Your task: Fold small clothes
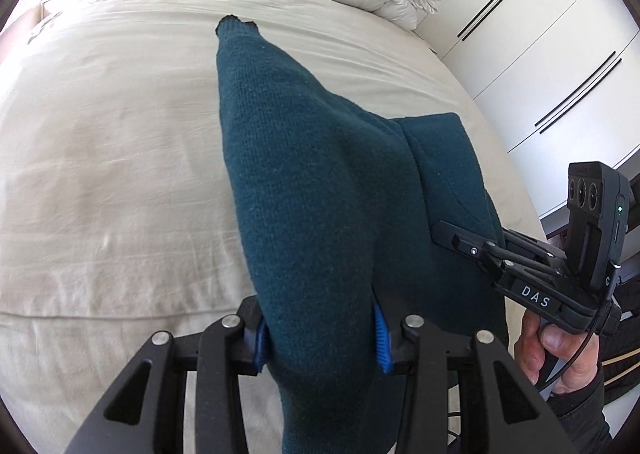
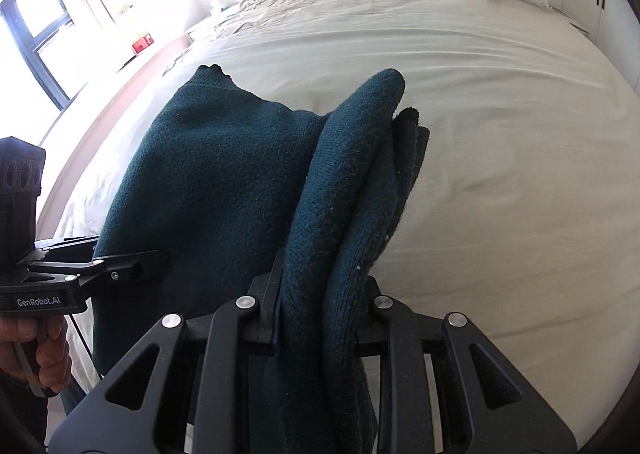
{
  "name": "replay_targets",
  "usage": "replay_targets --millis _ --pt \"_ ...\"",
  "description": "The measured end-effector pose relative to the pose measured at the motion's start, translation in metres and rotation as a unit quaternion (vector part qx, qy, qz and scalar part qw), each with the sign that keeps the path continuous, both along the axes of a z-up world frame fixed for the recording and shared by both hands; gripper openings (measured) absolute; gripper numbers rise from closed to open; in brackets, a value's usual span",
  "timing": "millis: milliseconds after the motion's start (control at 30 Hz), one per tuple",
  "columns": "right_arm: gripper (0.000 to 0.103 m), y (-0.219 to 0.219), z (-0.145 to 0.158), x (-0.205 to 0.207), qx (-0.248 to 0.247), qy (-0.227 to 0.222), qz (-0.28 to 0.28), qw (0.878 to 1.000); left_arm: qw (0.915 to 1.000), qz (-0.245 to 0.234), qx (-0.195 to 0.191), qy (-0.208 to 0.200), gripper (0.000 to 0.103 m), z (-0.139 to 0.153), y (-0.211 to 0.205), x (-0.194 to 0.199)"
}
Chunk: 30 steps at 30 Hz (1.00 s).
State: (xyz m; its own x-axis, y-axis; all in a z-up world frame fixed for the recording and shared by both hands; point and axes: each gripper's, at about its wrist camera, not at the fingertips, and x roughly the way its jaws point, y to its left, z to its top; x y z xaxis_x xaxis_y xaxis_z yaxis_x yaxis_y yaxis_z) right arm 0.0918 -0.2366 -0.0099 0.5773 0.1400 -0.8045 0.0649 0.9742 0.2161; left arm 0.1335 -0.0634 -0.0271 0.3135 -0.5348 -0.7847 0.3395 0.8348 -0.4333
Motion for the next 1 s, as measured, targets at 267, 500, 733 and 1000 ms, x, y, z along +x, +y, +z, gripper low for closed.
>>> replay_targets --millis 267,500,733,1000 --pt "0.021 0.077 -0.019 -0.045 0.032 -0.001 0.035 0.999 0.9997 0.017 0.016 -0.012 0.044 -0.017 0.049 -0.069" --pt "0.022 0.106 -0.065 -0.054 0.065 0.027 0.029 0.997 0.9993 0.027 0.010 0.024 0.046 -0.072 0.073 -0.077" --pt "0.030 0.072 -0.114 -0.059 0.195 0.034 0.004 0.980 0.9971 0.038 -0.052 0.041 0.058 -0.099 0.093 -0.078" --pt "0.039 0.022 -0.156 -0.069 0.391 0.019 -0.027 0.920 0.9925 0.048 -0.103 0.045 0.061 -0.105 0.104 -0.080"
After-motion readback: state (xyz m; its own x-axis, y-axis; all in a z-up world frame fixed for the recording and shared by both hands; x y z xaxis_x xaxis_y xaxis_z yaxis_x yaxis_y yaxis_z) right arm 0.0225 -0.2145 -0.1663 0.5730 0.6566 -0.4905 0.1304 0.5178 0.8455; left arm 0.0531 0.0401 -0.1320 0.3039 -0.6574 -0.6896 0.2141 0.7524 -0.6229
